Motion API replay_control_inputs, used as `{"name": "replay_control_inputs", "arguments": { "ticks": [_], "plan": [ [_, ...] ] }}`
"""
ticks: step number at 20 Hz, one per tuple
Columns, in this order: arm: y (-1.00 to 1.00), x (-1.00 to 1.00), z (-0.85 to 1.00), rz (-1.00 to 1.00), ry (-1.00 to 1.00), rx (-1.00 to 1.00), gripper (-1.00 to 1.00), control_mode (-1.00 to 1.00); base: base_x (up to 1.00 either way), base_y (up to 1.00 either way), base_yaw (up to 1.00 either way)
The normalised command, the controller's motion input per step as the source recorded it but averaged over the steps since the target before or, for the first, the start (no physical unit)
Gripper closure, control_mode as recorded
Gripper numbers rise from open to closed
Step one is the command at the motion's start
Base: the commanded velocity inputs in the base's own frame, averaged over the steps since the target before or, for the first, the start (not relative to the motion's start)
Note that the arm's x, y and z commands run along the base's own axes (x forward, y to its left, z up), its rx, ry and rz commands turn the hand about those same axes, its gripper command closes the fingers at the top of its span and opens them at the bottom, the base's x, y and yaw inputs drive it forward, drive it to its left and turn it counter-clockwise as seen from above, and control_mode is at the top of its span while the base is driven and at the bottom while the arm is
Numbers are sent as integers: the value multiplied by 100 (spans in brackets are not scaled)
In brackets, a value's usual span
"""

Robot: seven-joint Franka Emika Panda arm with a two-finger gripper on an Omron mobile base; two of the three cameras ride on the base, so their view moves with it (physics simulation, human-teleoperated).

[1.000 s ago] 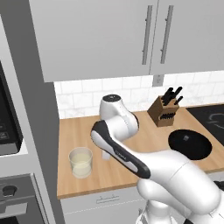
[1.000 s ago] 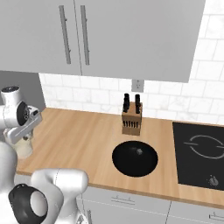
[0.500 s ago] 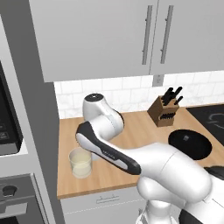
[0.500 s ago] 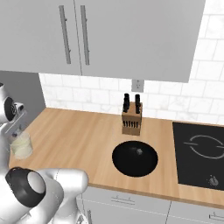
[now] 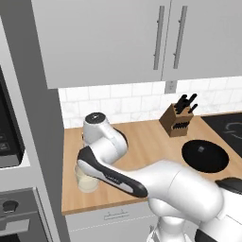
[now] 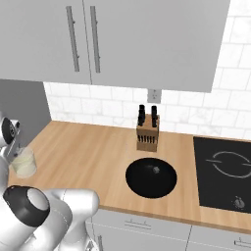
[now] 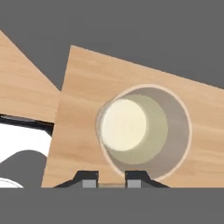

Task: Grab a lemon wedge from the fridge and one ice cube from the ice bowl, and put them in the glass of lemonade.

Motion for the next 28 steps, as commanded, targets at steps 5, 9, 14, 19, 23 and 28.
{"name": "replay_control_inputs", "arguments": {
  "ticks": [5, 9, 14, 19, 23, 28],
  "plan": [
    [13, 42, -19, 13, -5, 0, 100, -100, 0, 0, 0],
    [15, 39, -26, 11, -6, 0, 100, -100, 0, 0, 0],
    [29, 5, -38, 11, -12, -4, 100, -100, 0, 0, 0],
    [15, 0, -17, 10, -10, -2, 100, -100, 0, 0, 0],
    [1, 0, -10, 9, -9, 0, 100, -100, 0, 0, 0],
    [2, 2, -14, 8, -11, 0, 100, -100, 0, 0, 0]
  ]
}}
